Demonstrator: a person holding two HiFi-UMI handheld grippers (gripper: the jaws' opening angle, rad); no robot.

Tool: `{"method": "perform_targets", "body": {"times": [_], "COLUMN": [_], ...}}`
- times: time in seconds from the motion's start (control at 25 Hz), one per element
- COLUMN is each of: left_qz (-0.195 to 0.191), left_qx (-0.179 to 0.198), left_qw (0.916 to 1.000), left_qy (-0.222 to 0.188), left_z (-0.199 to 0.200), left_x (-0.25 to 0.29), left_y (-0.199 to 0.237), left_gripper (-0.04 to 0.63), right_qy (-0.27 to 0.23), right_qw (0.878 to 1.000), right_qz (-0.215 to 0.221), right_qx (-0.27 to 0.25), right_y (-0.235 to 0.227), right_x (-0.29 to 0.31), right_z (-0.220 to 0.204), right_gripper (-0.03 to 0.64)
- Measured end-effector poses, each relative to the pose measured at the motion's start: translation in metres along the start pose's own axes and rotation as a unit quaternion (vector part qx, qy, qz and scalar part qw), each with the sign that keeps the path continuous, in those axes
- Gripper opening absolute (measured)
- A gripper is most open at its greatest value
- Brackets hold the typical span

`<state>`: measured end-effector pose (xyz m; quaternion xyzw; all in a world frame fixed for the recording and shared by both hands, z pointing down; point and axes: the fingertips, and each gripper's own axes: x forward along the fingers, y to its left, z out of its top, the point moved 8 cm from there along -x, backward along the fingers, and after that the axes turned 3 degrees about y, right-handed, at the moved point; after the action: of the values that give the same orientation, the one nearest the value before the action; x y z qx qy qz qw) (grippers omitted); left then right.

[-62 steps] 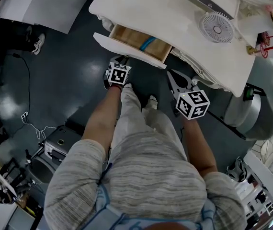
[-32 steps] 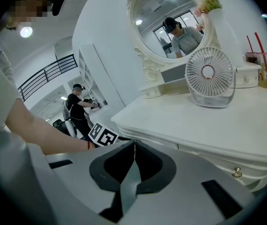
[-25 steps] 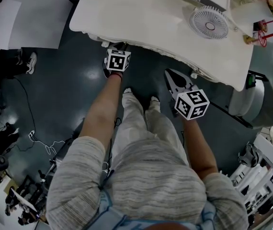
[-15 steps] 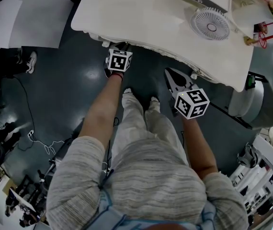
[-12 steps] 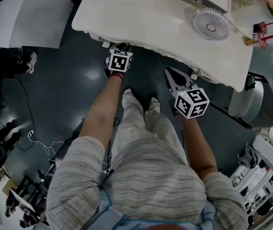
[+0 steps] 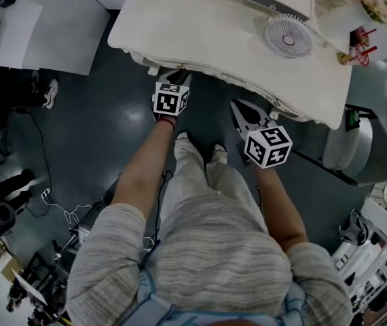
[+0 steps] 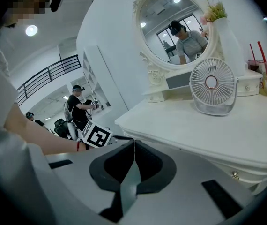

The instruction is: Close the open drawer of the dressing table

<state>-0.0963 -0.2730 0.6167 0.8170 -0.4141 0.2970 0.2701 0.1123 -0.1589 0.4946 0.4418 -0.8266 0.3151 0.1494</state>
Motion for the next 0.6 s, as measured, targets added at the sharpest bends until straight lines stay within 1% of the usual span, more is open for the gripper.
{"method": "perform_targets", "body": {"times": [0.36,0.6], "left_qz": [-0.015,-0.036], "left_qx": [0.004,0.013], "left_qw": [0.9984,0.9938], "left_qy": [-0.054,-0.104], "left_z": [0.019,0.037], "left_x": [-0.055,-0.096], "left_y": [-0.052,-0.096], "left_gripper": [0.109,0.109], "right_qy": [-0.011,-0.023], "right_qw": [1.000,0.999], "right_qz": [0.016,0.031], "right_qx": [-0.020,-0.032], "right_y": [0.006,0.005], "right_x": [-0.033,-0.057], "right_z": [0.007,0.015], "right_gripper": [0.011,0.011]}}
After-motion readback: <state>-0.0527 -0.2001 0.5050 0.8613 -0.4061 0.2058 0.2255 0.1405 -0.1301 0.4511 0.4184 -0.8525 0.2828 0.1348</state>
